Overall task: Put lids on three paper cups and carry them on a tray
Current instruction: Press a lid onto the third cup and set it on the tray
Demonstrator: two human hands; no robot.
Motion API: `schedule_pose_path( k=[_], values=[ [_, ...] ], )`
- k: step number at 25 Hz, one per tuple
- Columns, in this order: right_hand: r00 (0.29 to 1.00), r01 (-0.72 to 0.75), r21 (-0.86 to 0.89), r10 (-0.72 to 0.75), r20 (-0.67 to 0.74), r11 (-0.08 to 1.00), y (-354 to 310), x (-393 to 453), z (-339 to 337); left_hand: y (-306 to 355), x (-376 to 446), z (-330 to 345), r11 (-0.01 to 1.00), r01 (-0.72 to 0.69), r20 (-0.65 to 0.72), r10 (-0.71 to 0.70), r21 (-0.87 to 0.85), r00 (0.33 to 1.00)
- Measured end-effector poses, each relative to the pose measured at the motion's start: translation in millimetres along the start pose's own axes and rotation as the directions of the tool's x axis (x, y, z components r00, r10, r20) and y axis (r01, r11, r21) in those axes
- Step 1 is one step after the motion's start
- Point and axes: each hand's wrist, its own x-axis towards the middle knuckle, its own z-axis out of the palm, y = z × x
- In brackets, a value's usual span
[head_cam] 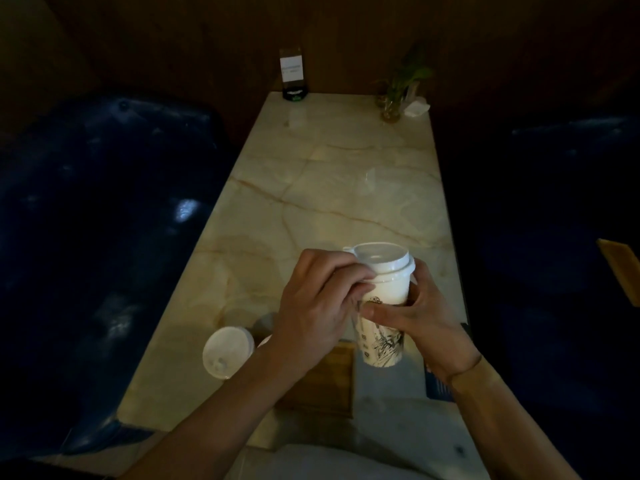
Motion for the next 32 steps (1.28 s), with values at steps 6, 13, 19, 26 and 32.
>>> schedule_pose_path(
  k=[6,13,19,26,32],
  values=[
    [0.986,0.096,-0.192,-0.12,-0.119,0.977,9,5,15,4,-4,11,0.983,-0.105,0.008,0.105,0.152,0.994],
    [0.996,0.084,0.022,-0.084,-0.004,0.996,7,-4,16,5,-3,4,0.994,-0.092,-0.103,0.086,-0.052,0.991],
    [0.997,0.067,0.021,-0.067,0.046,0.998,2,-6,12,-2,-5,-4,0.99,-0.141,-0.082,0.139,-0.025,0.987],
    [0.994,0.028,0.058,-0.034,0.105,0.998,0,-6,2,-7,-3,-7,0.99,-0.14,-0.065,0.139,-0.013,0.988],
    [0.985,-0.027,0.136,0.003,0.173,0.99,-1,-6,-8,-8,0,-13,0.991,-0.008,-0.022,0.005,-0.135,1.0]
  ],
)
